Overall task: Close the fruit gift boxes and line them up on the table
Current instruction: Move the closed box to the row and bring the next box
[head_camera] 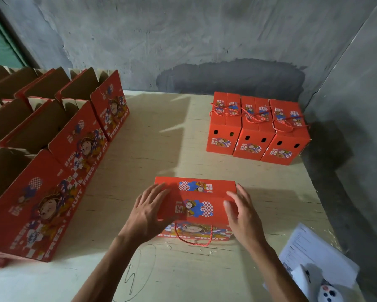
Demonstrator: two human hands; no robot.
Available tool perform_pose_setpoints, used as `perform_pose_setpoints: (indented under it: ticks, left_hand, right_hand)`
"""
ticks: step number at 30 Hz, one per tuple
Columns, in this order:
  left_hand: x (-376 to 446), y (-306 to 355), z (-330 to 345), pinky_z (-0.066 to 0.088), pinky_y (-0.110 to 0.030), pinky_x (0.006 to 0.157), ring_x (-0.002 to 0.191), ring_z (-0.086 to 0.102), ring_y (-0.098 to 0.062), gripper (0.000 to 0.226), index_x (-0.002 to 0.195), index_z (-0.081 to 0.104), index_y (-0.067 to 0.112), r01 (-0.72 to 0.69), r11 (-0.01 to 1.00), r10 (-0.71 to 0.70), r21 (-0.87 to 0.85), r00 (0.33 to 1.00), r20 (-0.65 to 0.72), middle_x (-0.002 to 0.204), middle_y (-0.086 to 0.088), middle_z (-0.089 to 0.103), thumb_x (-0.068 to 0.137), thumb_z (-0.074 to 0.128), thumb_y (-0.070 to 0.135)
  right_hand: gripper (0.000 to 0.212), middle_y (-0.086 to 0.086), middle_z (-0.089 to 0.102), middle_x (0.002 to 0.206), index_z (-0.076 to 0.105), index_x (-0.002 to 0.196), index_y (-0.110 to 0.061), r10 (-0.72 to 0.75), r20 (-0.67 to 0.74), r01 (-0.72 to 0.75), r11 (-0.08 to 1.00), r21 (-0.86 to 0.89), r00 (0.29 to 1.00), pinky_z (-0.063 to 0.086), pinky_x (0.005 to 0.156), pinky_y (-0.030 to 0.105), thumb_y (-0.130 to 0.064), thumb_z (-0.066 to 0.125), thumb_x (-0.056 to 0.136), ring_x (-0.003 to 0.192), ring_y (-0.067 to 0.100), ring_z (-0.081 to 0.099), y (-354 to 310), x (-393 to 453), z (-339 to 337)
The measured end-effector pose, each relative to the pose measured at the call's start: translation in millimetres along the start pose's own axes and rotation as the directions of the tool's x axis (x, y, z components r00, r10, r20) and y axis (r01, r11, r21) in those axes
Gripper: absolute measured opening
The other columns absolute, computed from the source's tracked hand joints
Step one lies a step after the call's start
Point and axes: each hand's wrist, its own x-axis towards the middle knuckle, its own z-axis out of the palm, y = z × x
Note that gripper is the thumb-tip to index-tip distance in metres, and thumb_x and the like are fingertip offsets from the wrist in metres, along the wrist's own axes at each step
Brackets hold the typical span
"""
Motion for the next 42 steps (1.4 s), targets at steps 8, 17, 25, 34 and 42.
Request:
perform_pose_setpoints:
  ticks: [8,17,25,34,42]
  left_hand:
    - [3,-4,14,0.042,-0.046,0.111,0.134,0.043,-0.020,0.100,0.145,0.050,0.017,0.029,0.994,-0.029,-0.103,1.000,0.000,0.147,0.004,0.048,0.073,0.065,0.084]
    - [14,-10,10,0.046,-0.041,0.108,0.134,0.043,-0.012,0.094,0.128,0.058,0.018,-0.021,0.988,0.021,-0.151,1.000,-0.001,0.149,0.011,0.049,0.064,0.076,0.083]
    - [20,-2,22,0.053,-0.034,0.093,0.126,0.047,0.001,0.032,0.099,0.071,0.029,0.197,0.870,-0.271,-0.451,0.957,-0.105,0.137,0.034,0.050,0.094,0.059,0.059]
    - [28,-1,24,0.041,-0.050,0.114,0.144,0.038,-0.004,0.023,0.093,0.081,0.030,0.312,0.753,-0.414,-0.579,0.909,-0.049,0.141,0.037,0.047,0.089,0.068,0.048]
    - [24,2,21,0.057,-0.051,0.095,0.128,0.058,-0.023,0.043,0.088,0.069,0.022,0.417,0.540,-0.582,-0.731,0.813,0.034,0.146,0.010,0.052,0.068,0.081,0.059]
  right_hand:
    - [0.038,0.001,0.039,0.161,0.063,0.122,-0.013,-0.014,-0.018,0.013,0.999,-0.045,1.000,0.059,0.088,0.038,-0.043,0.050,0.101,0.137,0.020,0.052,-3,-1,12]
    - [0.016,0.003,0.054,0.150,0.070,0.102,-0.007,-0.056,-0.160,0.055,0.998,-0.013,0.985,0.061,0.079,0.037,-0.018,0.058,0.102,0.116,0.020,0.067,-2,2,20]
    - [0.015,-0.002,0.041,0.158,0.067,0.097,-0.012,-0.001,-0.091,0.021,0.975,0.222,0.996,0.043,0.098,0.019,-0.016,0.054,0.105,0.137,0.002,0.045,9,5,24]
    - [0.016,-0.002,0.040,0.160,0.066,0.090,-0.015,-0.027,-0.043,0.036,0.972,0.234,0.999,0.043,0.103,0.021,-0.019,0.058,0.103,0.142,0.005,0.042,14,15,20]
    - [0.020,-0.009,0.040,0.158,0.061,0.082,-0.023,-0.001,-0.009,0.002,0.979,0.205,1.000,0.035,0.088,0.000,-0.030,0.061,0.101,0.130,-0.015,0.042,16,20,19]
